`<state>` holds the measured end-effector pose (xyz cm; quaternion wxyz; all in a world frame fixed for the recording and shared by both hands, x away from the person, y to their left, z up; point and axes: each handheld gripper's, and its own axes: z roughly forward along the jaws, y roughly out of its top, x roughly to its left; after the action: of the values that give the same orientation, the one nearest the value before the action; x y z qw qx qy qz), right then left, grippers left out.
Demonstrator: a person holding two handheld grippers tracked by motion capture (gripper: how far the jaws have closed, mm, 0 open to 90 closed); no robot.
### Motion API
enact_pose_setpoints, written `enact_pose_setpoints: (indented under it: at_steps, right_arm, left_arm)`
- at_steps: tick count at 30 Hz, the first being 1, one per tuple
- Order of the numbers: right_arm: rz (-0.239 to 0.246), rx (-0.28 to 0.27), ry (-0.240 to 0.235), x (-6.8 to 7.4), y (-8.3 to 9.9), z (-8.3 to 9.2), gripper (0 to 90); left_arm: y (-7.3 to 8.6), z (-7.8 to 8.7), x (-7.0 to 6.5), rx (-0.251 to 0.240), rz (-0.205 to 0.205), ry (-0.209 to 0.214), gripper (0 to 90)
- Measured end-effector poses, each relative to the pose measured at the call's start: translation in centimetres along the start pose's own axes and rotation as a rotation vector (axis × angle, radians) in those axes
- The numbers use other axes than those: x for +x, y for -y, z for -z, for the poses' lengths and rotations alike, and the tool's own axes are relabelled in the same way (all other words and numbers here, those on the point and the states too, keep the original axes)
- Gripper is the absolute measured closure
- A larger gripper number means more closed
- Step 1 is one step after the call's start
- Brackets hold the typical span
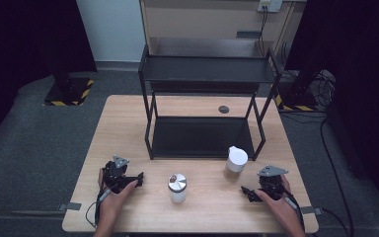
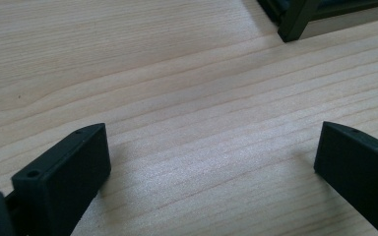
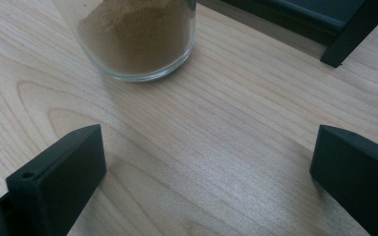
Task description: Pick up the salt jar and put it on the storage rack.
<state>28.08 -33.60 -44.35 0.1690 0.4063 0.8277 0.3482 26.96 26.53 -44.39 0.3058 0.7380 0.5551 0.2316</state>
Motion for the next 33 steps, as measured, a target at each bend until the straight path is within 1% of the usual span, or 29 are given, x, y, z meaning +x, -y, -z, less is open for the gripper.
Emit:
enact_pose_setpoints:
  at_steps: [23, 29, 33]
  right_arm:
    - [-0.004, 0.000, 0.005, 0.13, 0.02, 0.02, 0.9]
    - [-0.007, 0.000, 0.008, 0.18, 0.03, 0.03, 0.9]
    - [-0.007, 0.000, 0.008, 0.19, 0.03, 0.04, 0.9]
  left_arm:
    - [0.02, 0.02, -0.06, -0.001, -0.002, -0.002, 0.0]
    - [0.12, 0.10, 0.01, -0.006, -0.015, 0.012, 0.9]
    - [0.14, 0.11, -0.08, -0.006, -0.012, 0.019, 1.0]
